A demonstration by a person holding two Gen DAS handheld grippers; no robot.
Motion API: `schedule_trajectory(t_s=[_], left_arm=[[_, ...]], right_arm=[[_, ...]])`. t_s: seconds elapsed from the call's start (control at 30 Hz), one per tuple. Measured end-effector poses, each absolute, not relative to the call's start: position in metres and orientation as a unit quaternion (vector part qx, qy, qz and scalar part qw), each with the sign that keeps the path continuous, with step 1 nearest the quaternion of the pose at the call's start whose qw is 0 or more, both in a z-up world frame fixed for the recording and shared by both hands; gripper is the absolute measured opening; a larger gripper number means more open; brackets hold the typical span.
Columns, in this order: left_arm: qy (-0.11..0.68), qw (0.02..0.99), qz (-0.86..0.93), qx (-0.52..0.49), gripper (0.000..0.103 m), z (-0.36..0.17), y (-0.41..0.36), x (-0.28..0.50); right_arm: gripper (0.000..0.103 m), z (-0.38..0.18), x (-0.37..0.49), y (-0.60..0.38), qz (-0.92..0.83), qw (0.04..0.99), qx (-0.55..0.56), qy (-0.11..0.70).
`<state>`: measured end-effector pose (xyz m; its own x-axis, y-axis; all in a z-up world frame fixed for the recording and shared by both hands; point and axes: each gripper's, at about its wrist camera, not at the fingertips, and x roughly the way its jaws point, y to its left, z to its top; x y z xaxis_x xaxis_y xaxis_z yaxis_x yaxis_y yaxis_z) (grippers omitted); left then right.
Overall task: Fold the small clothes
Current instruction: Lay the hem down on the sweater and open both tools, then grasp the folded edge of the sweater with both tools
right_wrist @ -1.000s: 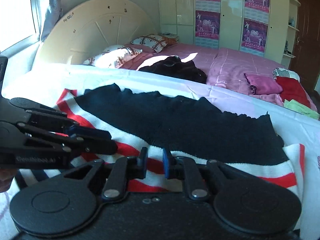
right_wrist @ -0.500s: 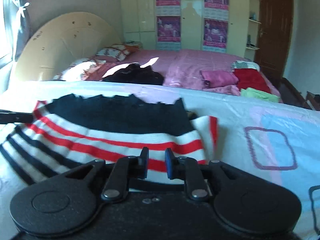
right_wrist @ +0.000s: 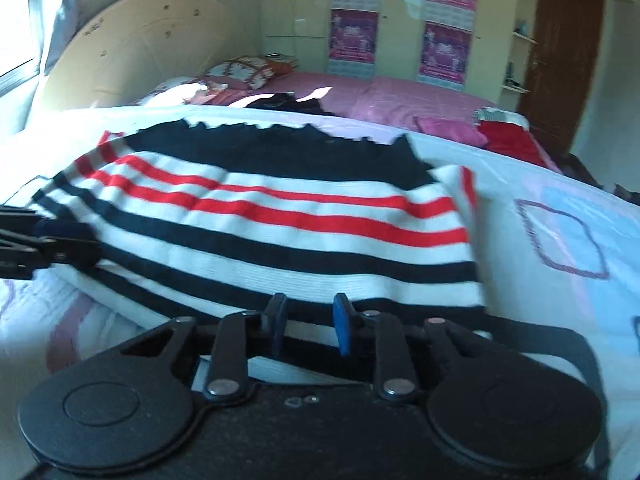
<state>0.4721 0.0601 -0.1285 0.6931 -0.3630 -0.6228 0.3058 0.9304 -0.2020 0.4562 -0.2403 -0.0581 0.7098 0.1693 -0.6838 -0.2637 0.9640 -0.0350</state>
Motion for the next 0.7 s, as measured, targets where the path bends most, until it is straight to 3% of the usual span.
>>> schedule_trajectory(t_s=[0.2, 0.33, 0.47, 0.57, 0.63, 0.7], left_arm=[[0.333, 0.927, -0.159, -0.062, 0.045, -0.116, 0.082, 0.465], [0.321, 0.934, -0.119, -0.104, 0.045, -0.112, 0.098, 0.468], [0.349, 0.921, -0.099, -0.141, 0.045, -0.129, 0.118, 0.473], [0.331, 0.932, -0.075, -0.126, 0.045, -0.119, 0.125, 0.460], [0.361, 0.923, -0.060, -0.116, 0.045, -0.129, 0.130, 0.464], [0.360, 0.923, -0.066, -0.117, 0.045, -0.135, 0.134, 0.465]], right_arm=[[0.025, -0.062, 0.453, -0.295, 0.079, 0.917, -0.016, 0.390], [0.028, -0.039, 0.442, -0.285, 0.084, 0.935, -0.013, 0.345], [0.028, -0.068, 0.450, -0.281, 0.065, 0.908, -0.037, 0.413], [0.029, -0.048, 0.437, -0.282, 0.068, 0.924, -0.024, 0.375], [0.031, -0.047, 0.432, -0.284, 0.065, 0.930, -0.023, 0.362], [0.031, -0.068, 0.443, -0.283, 0.051, 0.907, -0.042, 0.416]])
